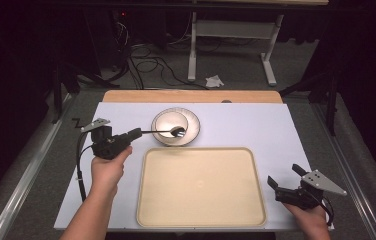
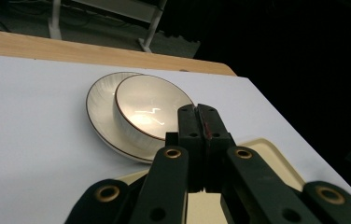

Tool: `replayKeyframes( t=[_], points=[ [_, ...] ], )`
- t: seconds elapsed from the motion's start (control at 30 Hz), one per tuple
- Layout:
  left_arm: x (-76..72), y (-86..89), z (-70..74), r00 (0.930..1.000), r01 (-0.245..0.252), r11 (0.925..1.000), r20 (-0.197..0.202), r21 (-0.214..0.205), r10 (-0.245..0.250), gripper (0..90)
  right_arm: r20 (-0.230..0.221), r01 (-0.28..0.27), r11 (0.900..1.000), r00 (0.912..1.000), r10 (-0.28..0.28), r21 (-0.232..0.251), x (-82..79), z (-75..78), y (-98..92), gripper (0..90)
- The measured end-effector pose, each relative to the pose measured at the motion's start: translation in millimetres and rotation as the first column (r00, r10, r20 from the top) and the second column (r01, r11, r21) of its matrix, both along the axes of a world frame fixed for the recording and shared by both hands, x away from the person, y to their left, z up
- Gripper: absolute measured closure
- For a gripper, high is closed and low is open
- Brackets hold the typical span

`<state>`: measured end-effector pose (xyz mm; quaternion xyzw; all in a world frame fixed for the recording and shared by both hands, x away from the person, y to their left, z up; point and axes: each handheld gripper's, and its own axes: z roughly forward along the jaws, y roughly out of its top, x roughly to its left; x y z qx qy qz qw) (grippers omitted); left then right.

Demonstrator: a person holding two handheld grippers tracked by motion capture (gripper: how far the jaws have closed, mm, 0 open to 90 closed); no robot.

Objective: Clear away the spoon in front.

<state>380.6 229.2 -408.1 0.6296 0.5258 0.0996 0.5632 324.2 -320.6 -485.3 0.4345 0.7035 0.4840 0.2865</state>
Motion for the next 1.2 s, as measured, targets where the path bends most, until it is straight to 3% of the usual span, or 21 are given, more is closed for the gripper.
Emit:
replayKeyframes(
  t=[0.4,0.83,0.97,1.03,1.13,1.2],
  points=[
    [-27.7,-19.1,-16.2,0.9979,0.063,0.9973,0.017,-0.038,-0.063,89.6,-0.001,-0.013,0.9999,0.9999,0.013,-0.003,-0.8,-1.1,3.3,0.4],
    [-53.8,-35.9,-69.4,0.9891,0.145,0.9851,-0.01,-0.092,-0.147,89.6,0.003,-0.045,0.9985,0.999,0.046,-0.029,-3.5,-2.0,16.5,0.4],
    [-57.6,-35.2,-73.2,0.9885,0.15,0.9856,-0.007,-0.078,-0.151,89.5,-0.001,-0.048,0.9982,0.9988,0.048,-0.036,-4.3,-2.5,20.1,0.4],
    [-61.5,-33.9,-75.5,0.988,0.153,0.983,-0.008,-0.102,-0.154,89.5,0.002,-0.048,0.9979,0.9988,0.048,-0.043,-5.0,-2.7,20.7,0.4],
    [-64.3,-34.9,-76.2,0.9872,0.158,0.983,-0.005,-0.094,-0.159,89.5,0.001,-0.045,0.9981,0.999,0.045,-0.043,-6.0,-2.5,20.3,0.4],
    [-66.1,-37.5,-78.0,0.9851,0.17,0.9794,-0.011,-0.11,-0.172,89.5,0.003,-0.039,0.9981,0.9992,0.04,-0.048,-6.5,-3.2,18.6,0.3]
  ],
)
